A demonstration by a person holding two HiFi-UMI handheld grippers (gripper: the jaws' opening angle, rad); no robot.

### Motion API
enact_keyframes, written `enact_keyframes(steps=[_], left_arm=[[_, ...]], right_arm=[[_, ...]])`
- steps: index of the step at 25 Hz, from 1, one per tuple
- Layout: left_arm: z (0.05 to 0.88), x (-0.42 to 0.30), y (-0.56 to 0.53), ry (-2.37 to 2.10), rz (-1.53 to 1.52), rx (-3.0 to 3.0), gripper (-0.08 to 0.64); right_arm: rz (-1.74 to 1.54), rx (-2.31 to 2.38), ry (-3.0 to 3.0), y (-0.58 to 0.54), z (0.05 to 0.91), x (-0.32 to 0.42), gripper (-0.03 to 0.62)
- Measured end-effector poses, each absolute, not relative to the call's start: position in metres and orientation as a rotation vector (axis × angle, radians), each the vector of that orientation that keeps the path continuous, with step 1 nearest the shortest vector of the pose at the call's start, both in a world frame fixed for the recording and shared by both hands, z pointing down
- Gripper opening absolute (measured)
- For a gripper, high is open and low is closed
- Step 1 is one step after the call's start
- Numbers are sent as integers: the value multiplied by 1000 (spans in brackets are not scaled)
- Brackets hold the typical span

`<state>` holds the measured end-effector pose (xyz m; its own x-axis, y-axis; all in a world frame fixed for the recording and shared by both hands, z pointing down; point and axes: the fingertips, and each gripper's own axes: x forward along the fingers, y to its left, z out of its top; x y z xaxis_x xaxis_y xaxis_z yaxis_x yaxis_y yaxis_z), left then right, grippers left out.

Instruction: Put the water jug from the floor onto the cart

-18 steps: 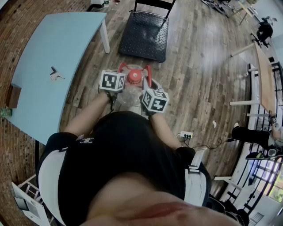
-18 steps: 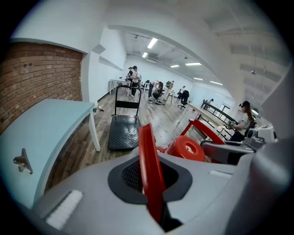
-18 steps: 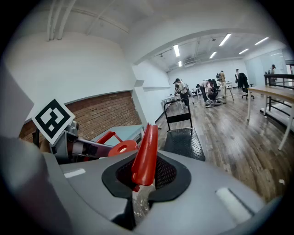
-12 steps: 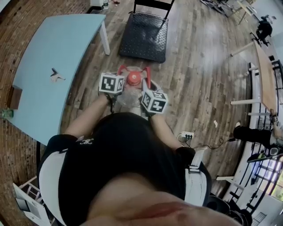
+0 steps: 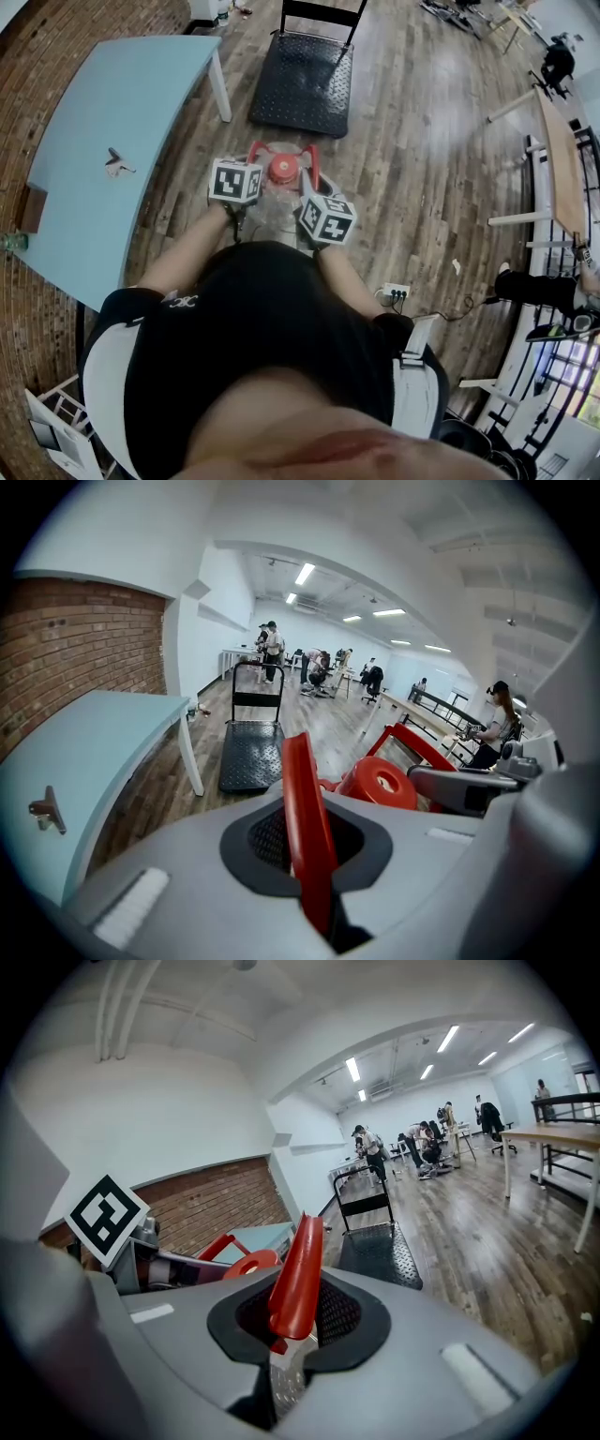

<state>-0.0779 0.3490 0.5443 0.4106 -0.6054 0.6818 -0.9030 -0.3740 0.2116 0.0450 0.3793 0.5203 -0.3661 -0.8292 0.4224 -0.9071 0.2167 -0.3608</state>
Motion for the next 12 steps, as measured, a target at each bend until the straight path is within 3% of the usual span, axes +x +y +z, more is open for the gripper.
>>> enact_keyframes(steps=[12], left_arm=[[554,-30,345,-1285,712,2082,3]], right_arm=[[885,1621,-2332,375,533,90,58]])
